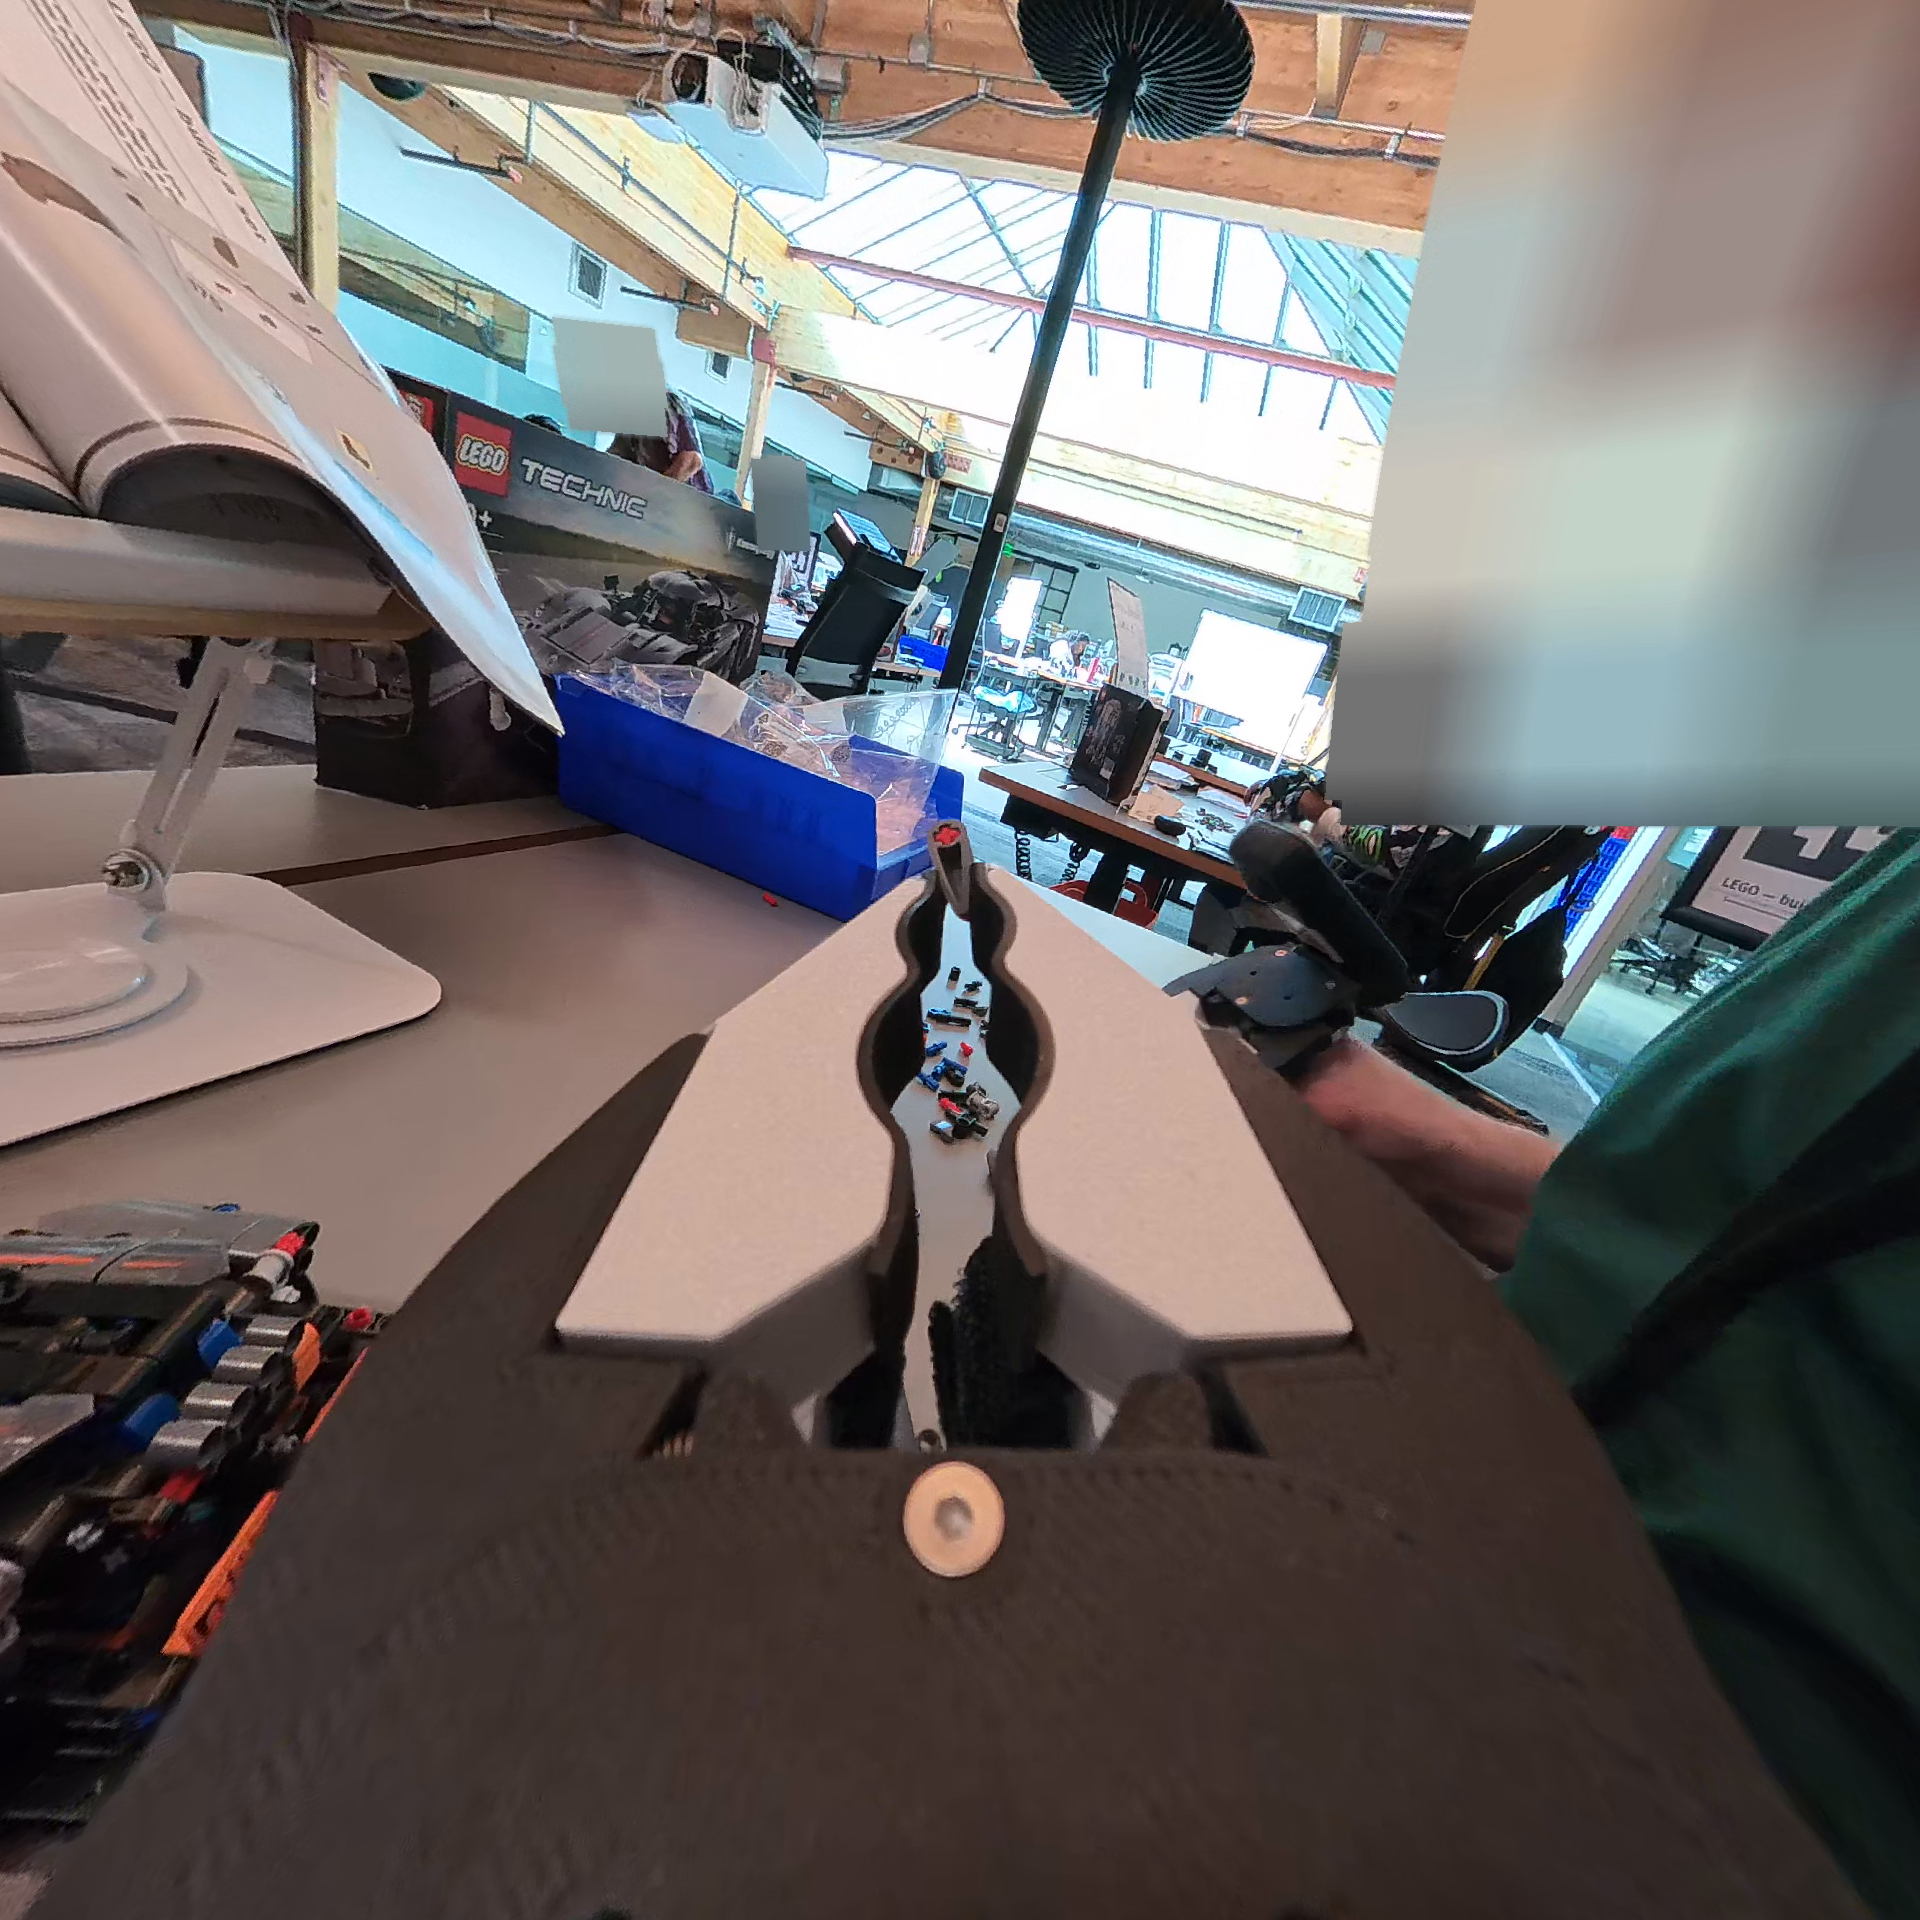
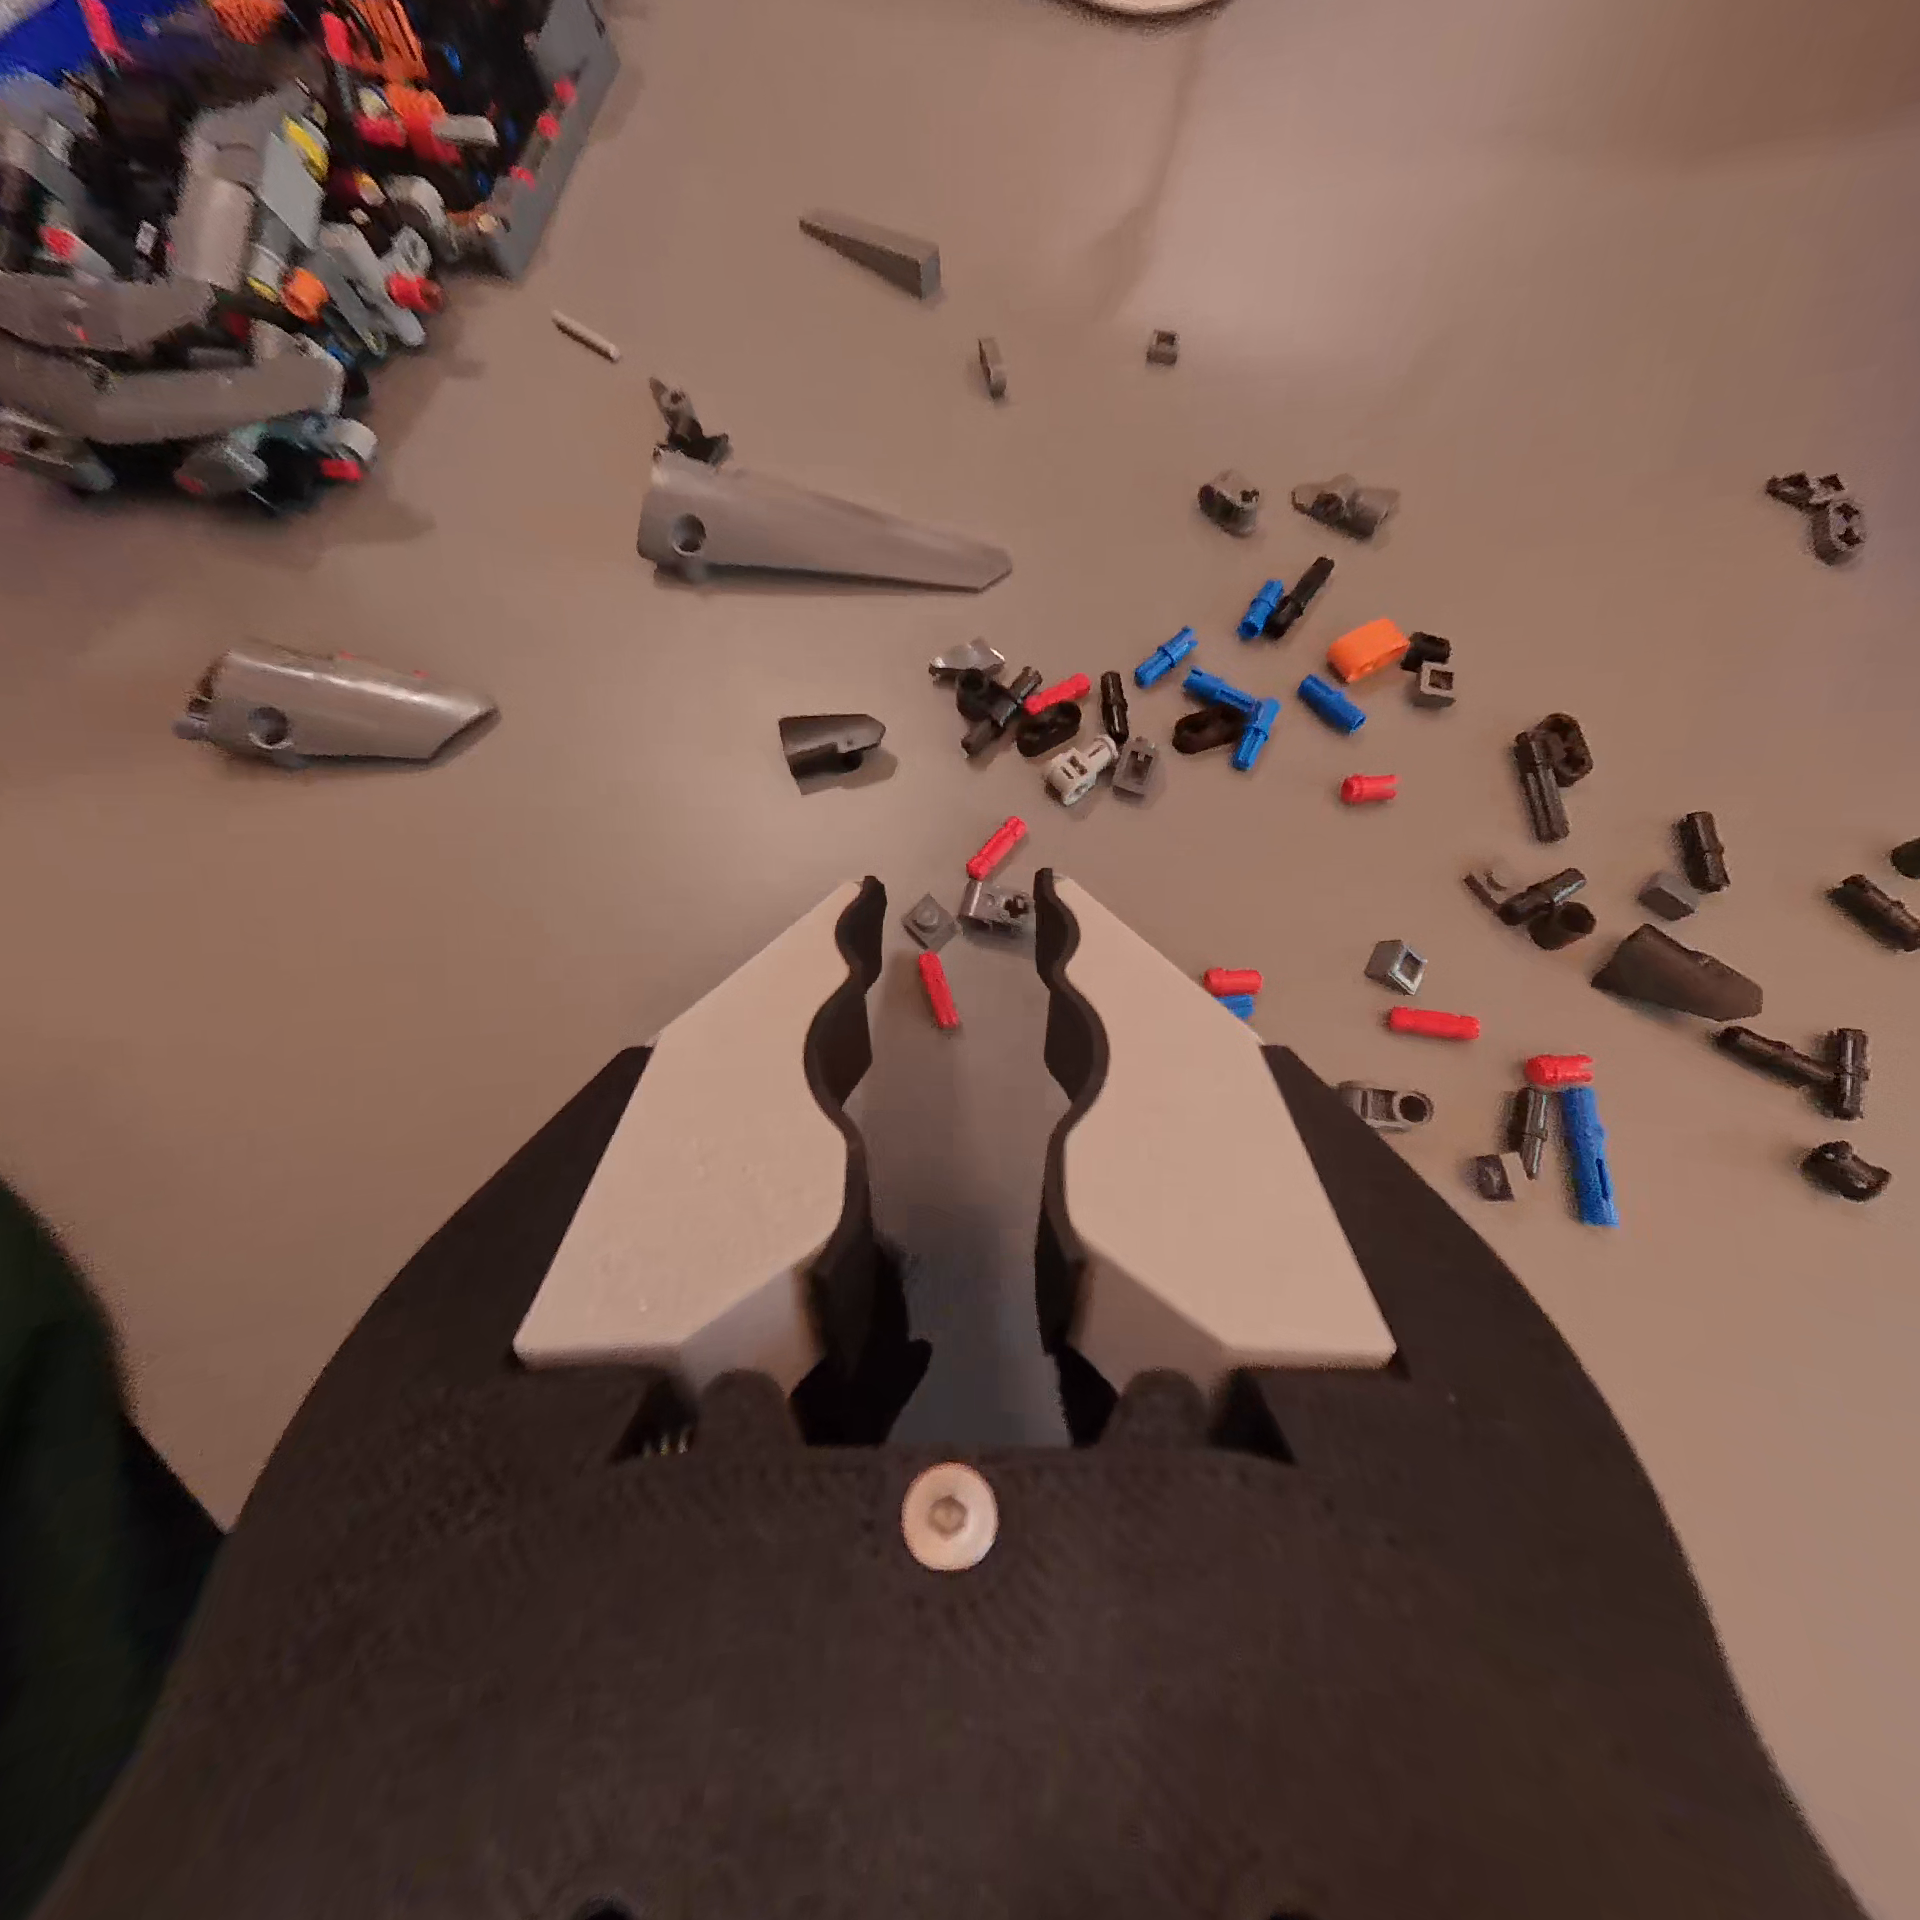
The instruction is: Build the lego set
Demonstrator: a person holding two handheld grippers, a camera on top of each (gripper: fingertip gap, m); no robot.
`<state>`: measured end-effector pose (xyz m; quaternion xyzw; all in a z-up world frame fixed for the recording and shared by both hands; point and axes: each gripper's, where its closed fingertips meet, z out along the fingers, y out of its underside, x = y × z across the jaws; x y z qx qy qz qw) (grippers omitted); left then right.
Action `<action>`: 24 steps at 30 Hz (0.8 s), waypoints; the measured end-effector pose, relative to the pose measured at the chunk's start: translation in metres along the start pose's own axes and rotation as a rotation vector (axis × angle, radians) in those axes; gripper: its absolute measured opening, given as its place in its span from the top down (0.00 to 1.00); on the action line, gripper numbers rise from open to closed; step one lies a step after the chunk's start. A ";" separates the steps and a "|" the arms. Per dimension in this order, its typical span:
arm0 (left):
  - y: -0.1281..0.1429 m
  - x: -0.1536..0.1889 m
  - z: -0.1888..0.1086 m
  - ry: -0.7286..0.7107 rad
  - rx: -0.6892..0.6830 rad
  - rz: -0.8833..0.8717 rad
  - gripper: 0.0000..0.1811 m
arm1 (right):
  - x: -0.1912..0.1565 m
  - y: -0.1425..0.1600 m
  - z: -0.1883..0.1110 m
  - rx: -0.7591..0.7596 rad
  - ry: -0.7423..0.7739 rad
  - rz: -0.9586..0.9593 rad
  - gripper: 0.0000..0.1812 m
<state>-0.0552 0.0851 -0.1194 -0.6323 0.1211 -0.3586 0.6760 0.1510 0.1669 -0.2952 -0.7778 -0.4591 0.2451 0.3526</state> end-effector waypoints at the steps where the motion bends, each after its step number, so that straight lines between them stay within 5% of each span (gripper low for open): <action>1: 0.000 0.001 0.001 0.003 -0.001 0.003 0.99 | 0.002 0.002 0.001 -0.011 0.009 0.001 0.85; 12: 0.002 0.002 0.005 0.007 -0.008 -0.001 0.99 | -0.001 -0.019 0.004 0.036 0.011 -0.058 0.86; 24: 0.004 0.001 0.008 0.016 -0.006 -0.014 0.99 | 0.004 0.004 0.010 -0.051 0.043 -0.041 0.91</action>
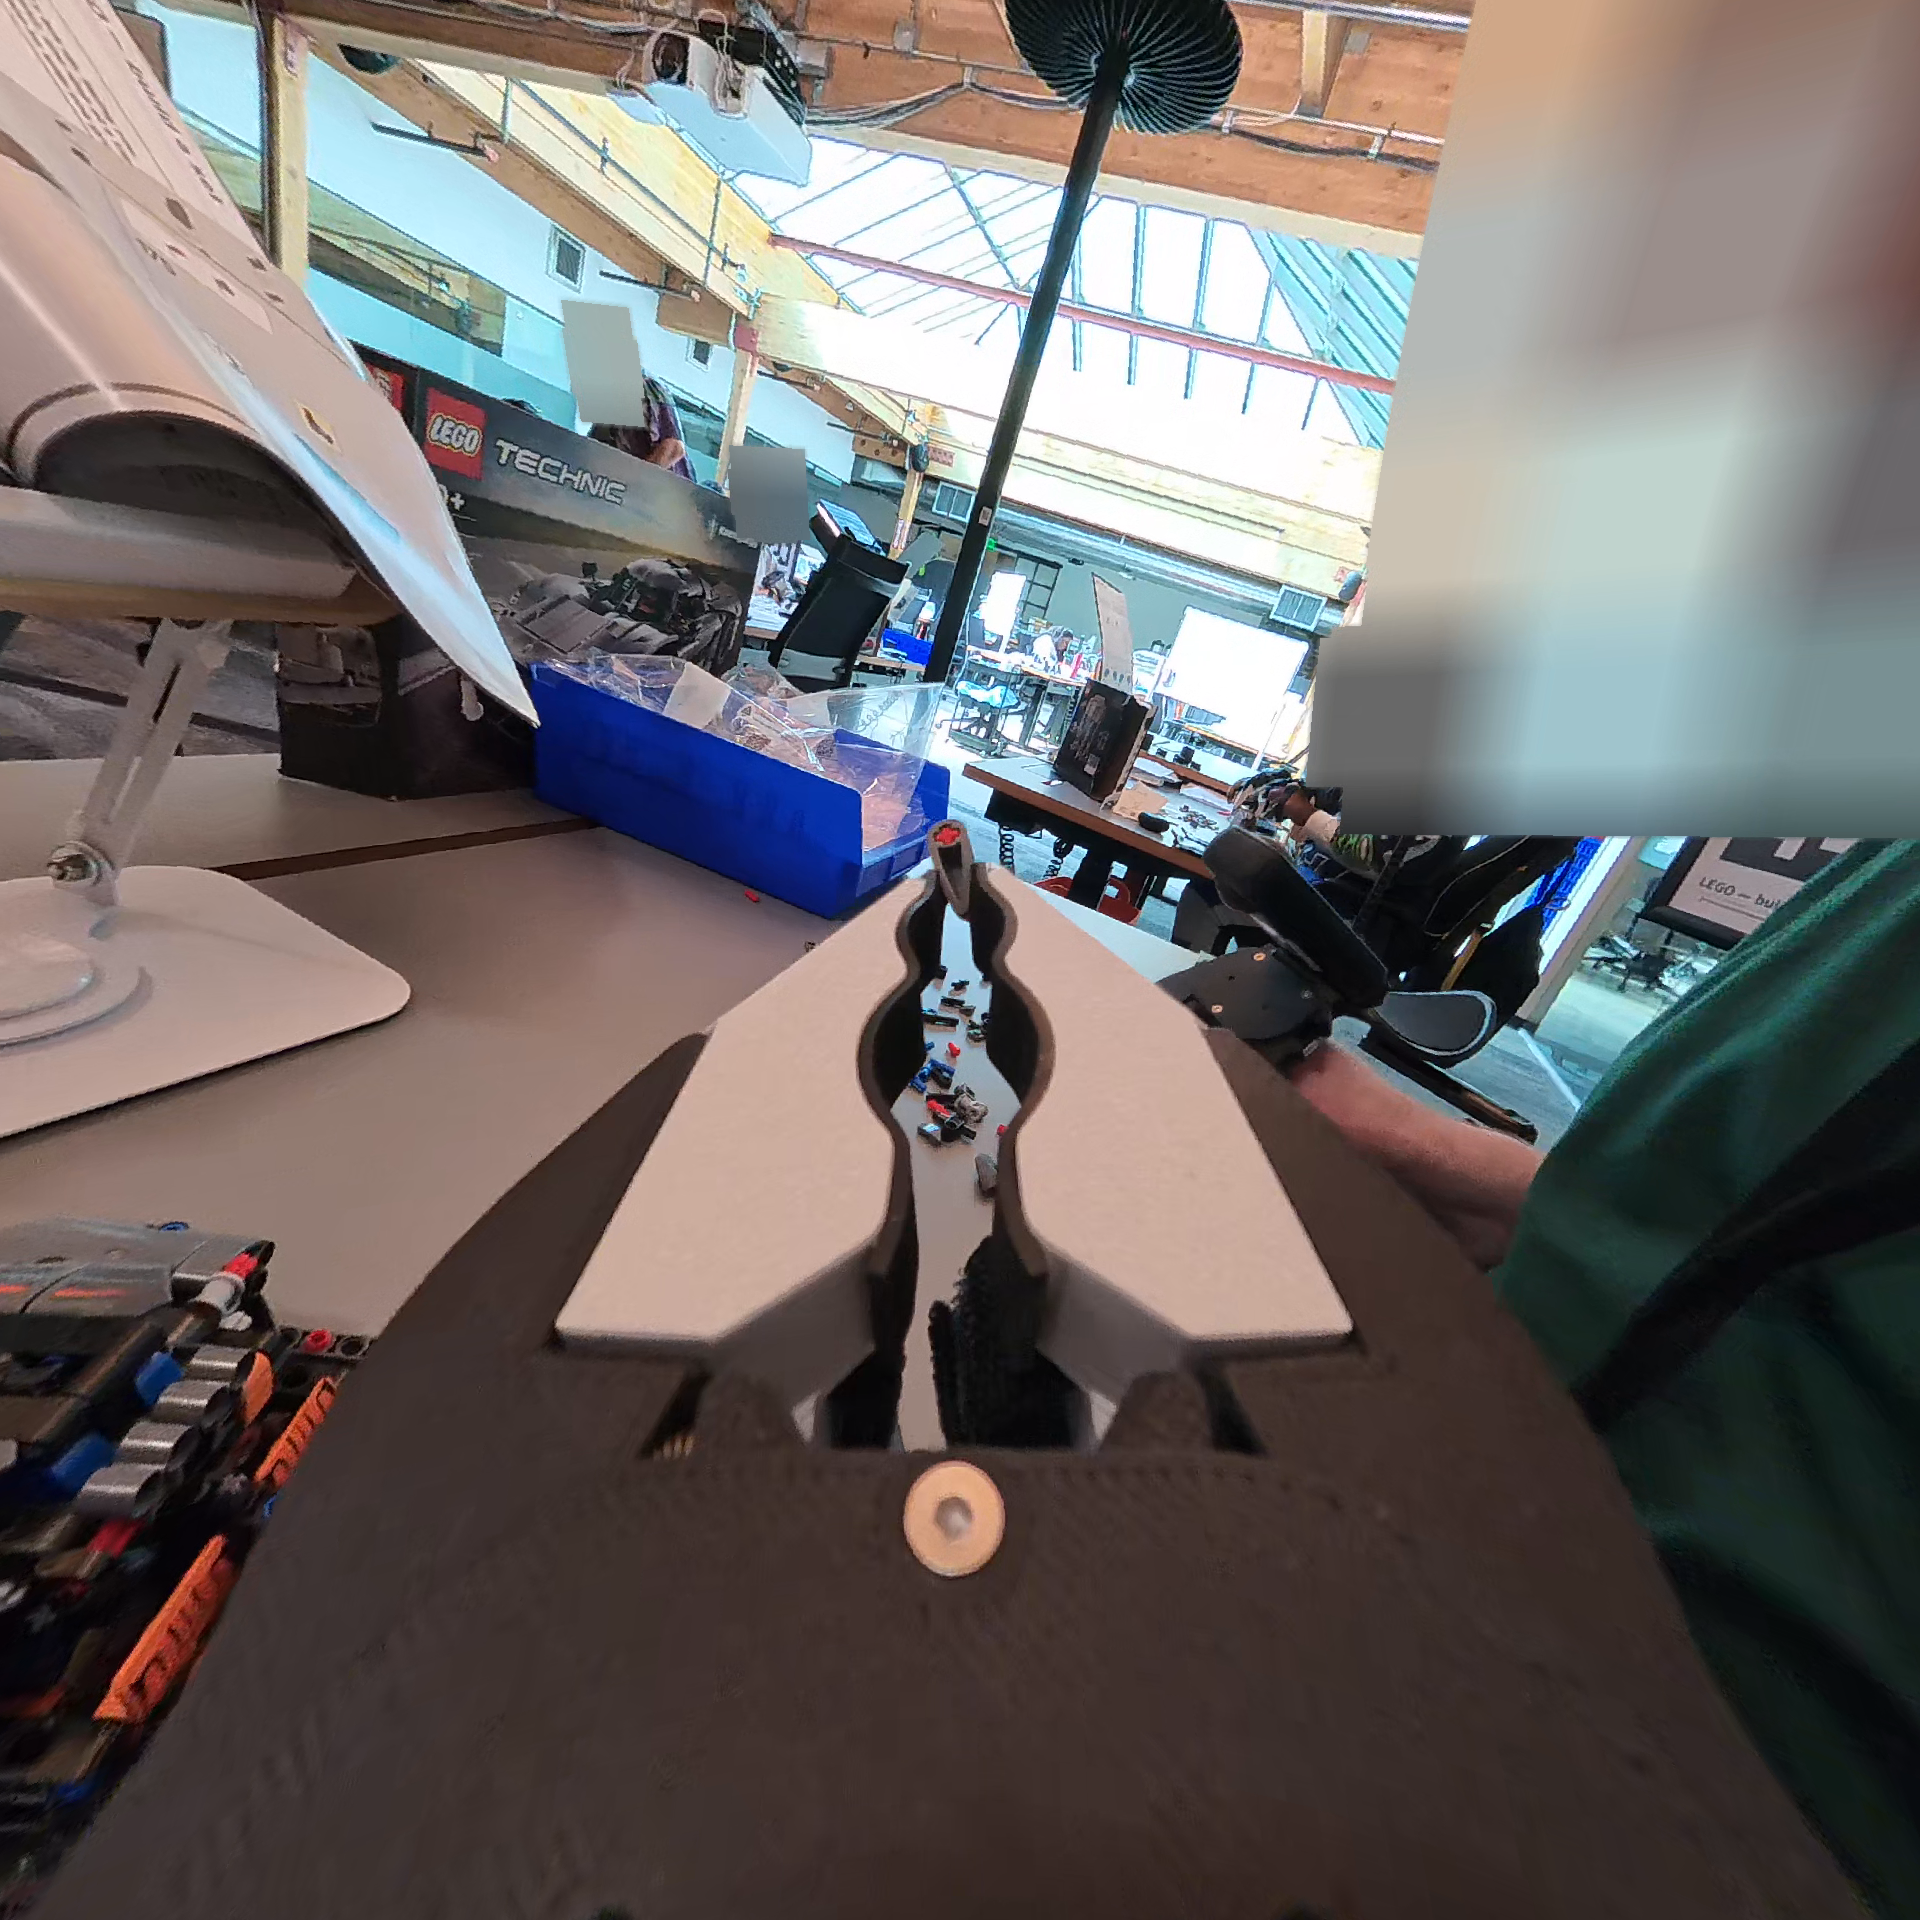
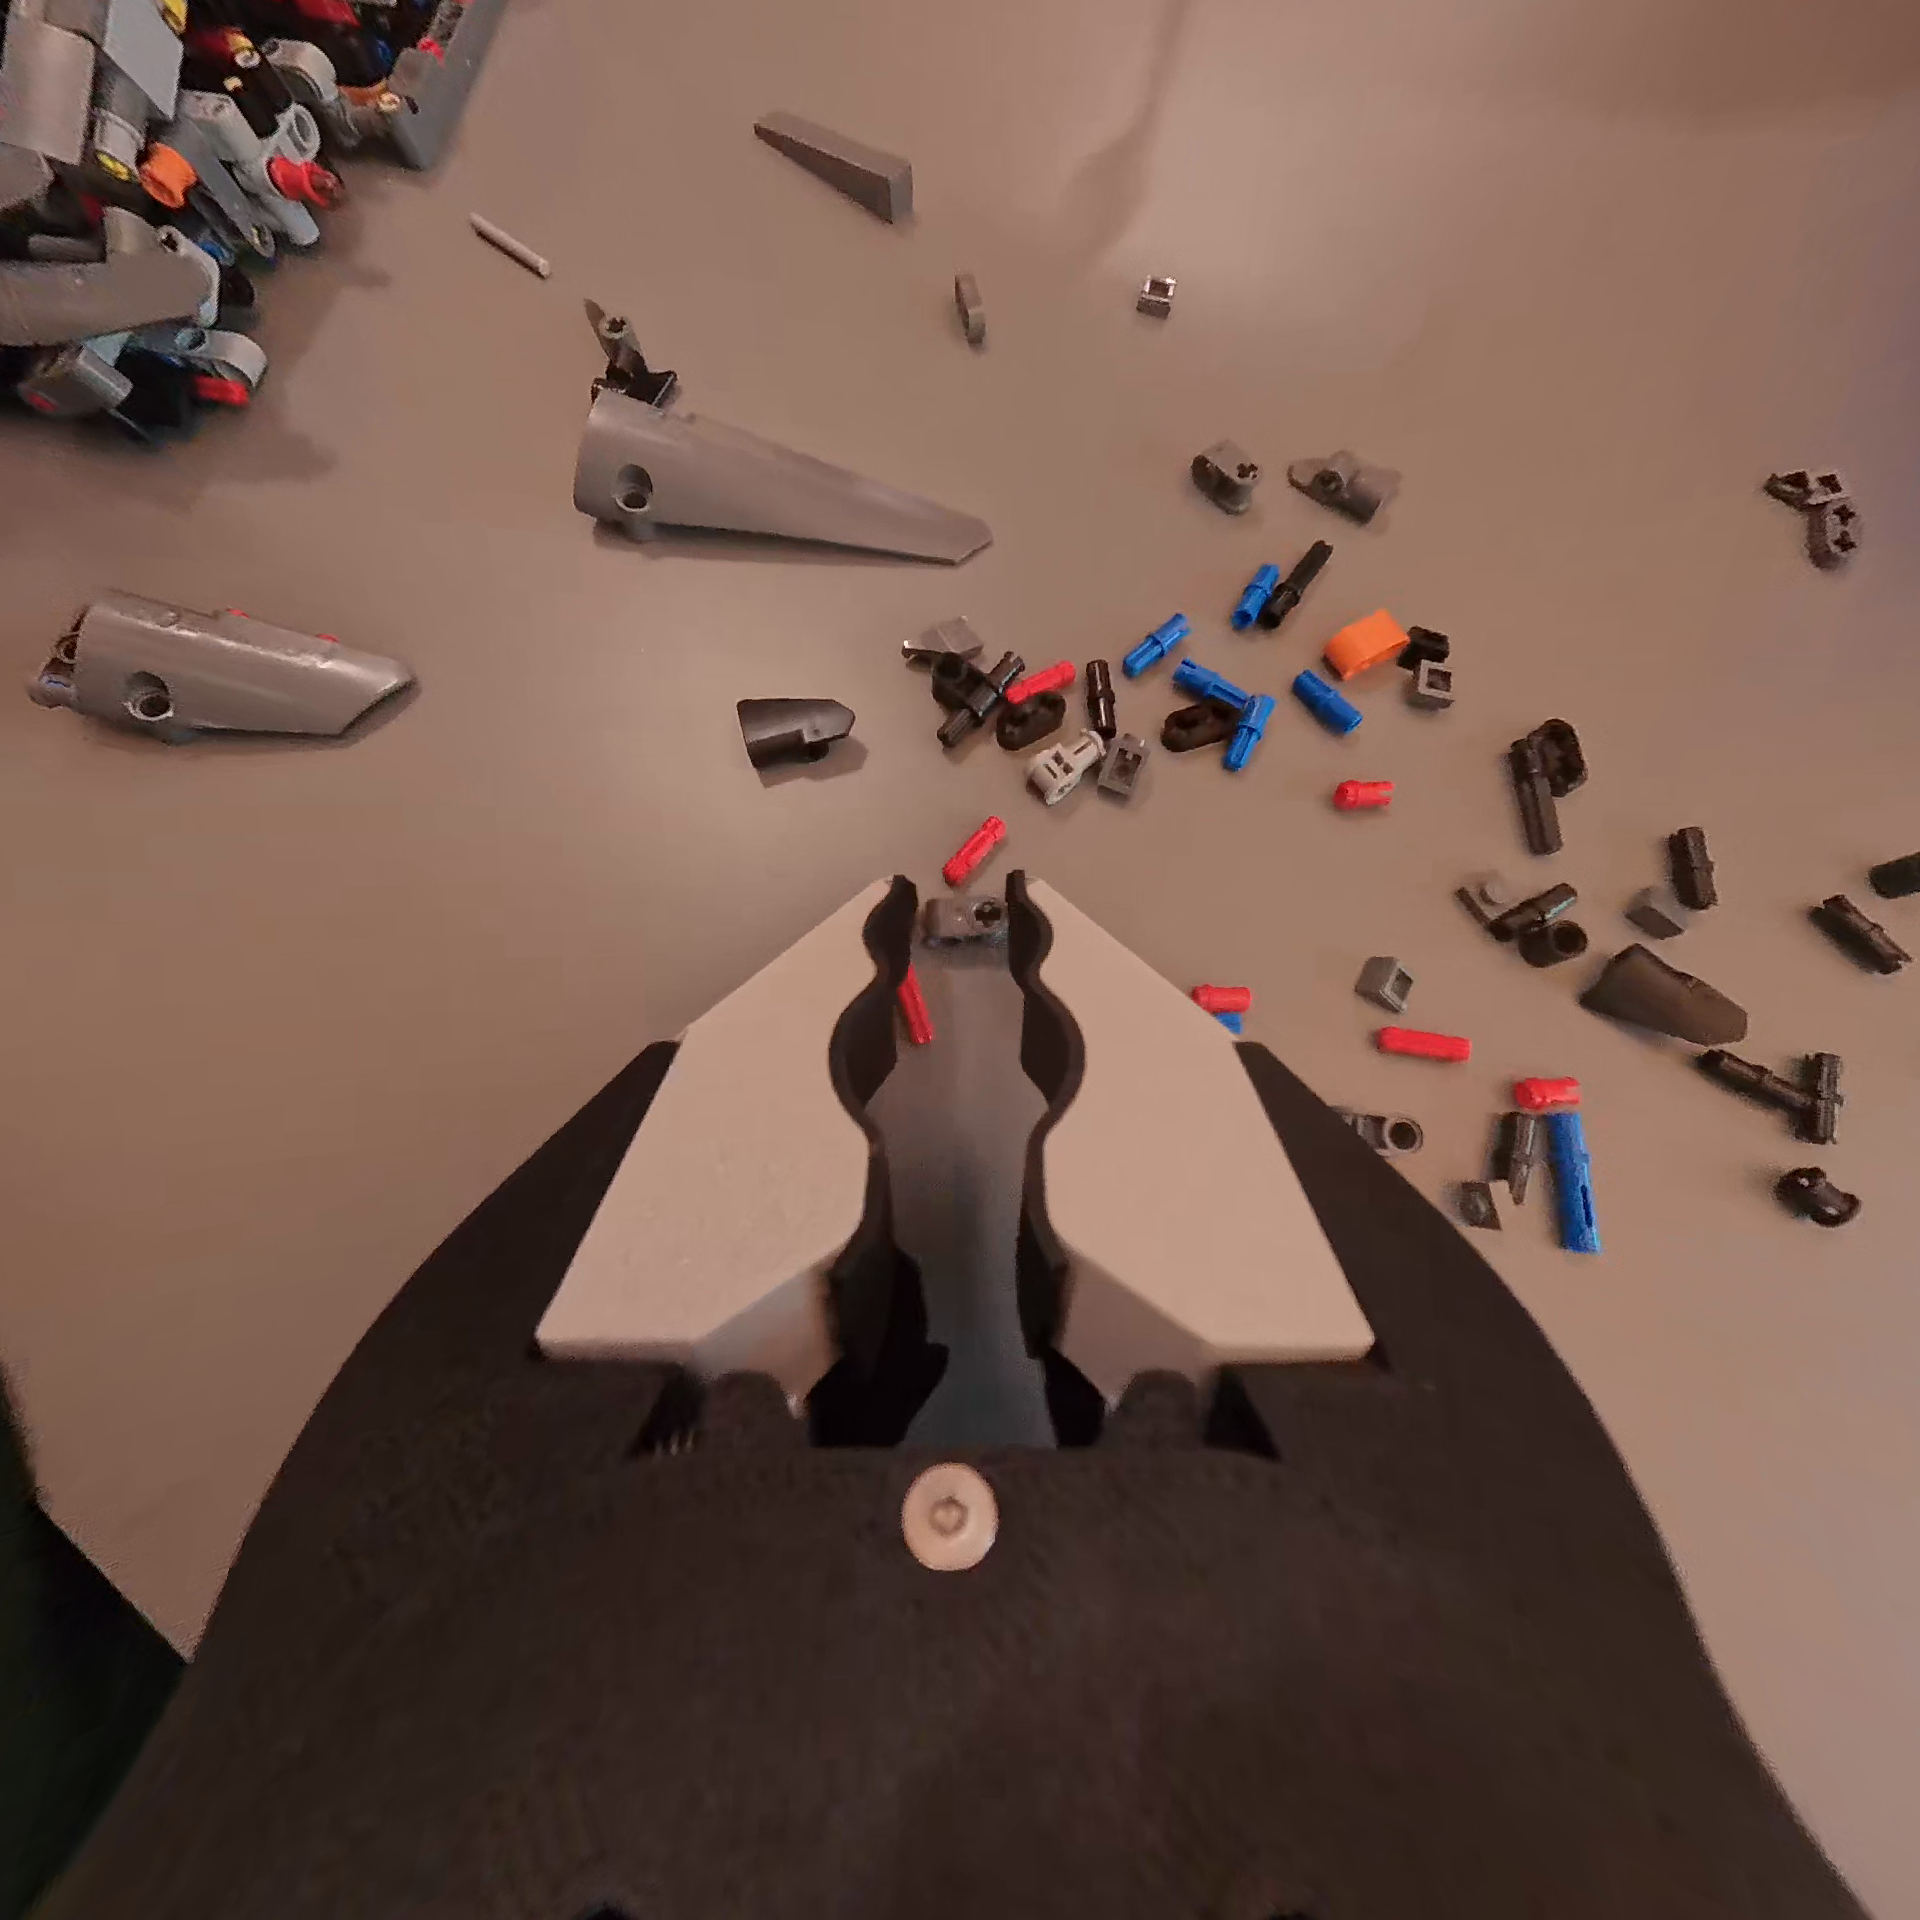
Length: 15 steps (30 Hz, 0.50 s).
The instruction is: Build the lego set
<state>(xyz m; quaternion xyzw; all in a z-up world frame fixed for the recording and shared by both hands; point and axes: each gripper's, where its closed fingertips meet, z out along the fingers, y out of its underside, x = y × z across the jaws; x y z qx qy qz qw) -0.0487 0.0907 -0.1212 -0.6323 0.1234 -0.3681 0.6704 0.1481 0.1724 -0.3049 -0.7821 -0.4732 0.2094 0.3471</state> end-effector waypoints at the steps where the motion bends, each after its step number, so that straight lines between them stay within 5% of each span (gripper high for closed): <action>1: 0.000 0.001 0.001 -0.002 -0.006 0.010 0.99 | 0.000 0.000 0.000 -0.001 0.000 -0.003 0.93; 15: 0.005 0.011 0.012 0.053 0.008 -0.047 0.99 | -0.012 -0.053 -0.021 0.218 -0.059 -0.069 0.94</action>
